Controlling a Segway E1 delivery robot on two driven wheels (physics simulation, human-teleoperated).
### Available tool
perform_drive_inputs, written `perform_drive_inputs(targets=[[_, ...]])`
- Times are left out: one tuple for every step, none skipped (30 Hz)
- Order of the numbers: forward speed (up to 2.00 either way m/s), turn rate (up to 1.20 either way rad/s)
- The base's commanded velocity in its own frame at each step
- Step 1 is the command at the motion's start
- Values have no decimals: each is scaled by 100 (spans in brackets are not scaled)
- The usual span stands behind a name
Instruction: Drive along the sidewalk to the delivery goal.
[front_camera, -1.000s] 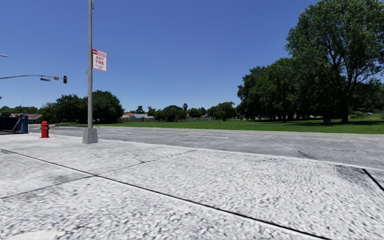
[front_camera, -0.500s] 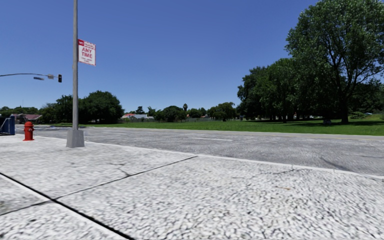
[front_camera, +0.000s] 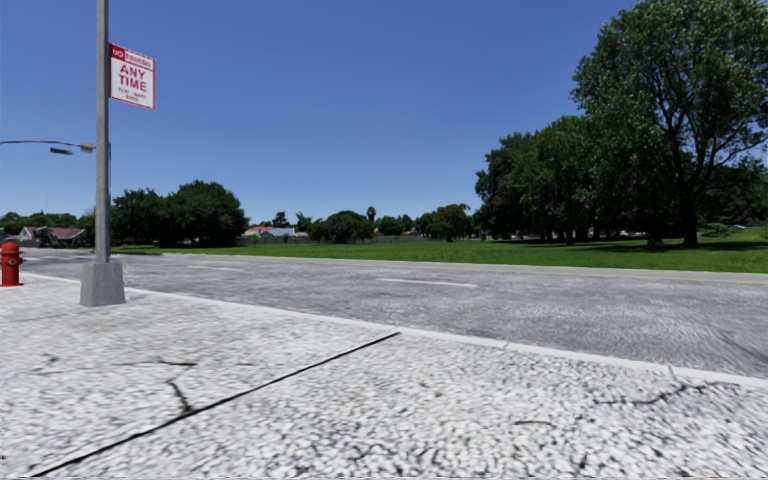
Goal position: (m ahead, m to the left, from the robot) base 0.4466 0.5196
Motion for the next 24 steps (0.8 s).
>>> perform_drive_inputs(targets=[[159, 22], [137, 24], [137, 24], [128, 25], [121, 25], [112, 25], [112, 25], [100, 26], [93, 26], [87, 27], [83, 27], [83, 27], [73, 32], [45, 32], [0, 0], [0, 0], [0, 0], [0, 0], [0, 0], [0, 0], [0, 0], [0, 0], [0, 0], [0, 0]])
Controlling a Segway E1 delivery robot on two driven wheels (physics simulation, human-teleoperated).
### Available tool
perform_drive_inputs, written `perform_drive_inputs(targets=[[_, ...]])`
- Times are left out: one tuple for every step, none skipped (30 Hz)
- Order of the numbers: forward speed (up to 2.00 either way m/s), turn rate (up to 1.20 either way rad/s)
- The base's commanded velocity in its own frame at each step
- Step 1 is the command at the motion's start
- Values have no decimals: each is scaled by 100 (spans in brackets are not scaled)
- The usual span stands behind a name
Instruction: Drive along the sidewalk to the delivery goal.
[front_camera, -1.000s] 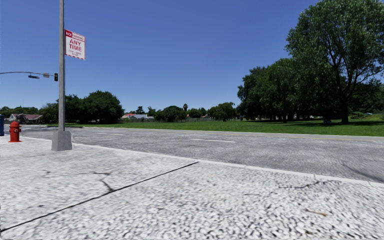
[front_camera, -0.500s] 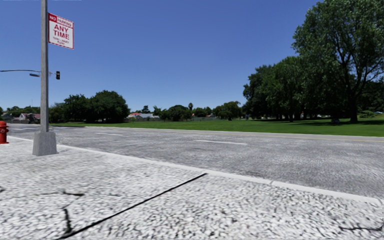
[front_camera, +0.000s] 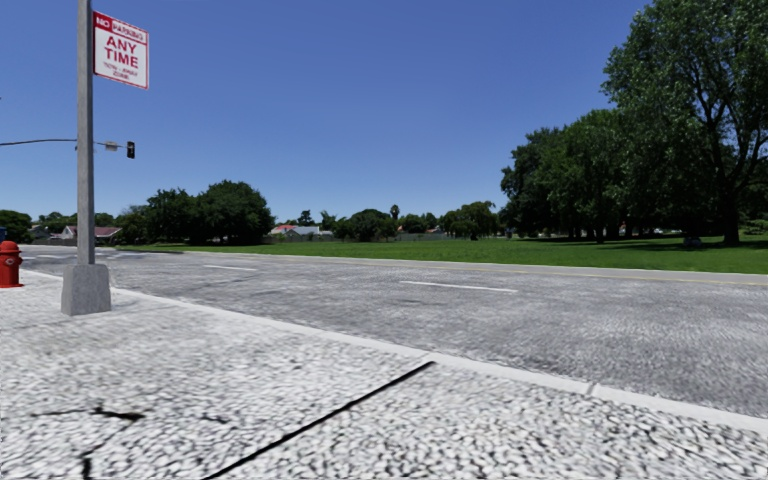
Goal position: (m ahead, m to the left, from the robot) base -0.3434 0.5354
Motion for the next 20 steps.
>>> perform_drive_inputs(targets=[[0, 0], [0, 0], [0, 0], [0, 0], [0, 0], [0, 0], [0, 0], [0, 0], [0, 0], [0, 0], [0, 0], [0, 0], [0, 0], [0, 0], [0, 0], [0, 0], [0, 0], [0, 0], [0, 0], [0, 0]])
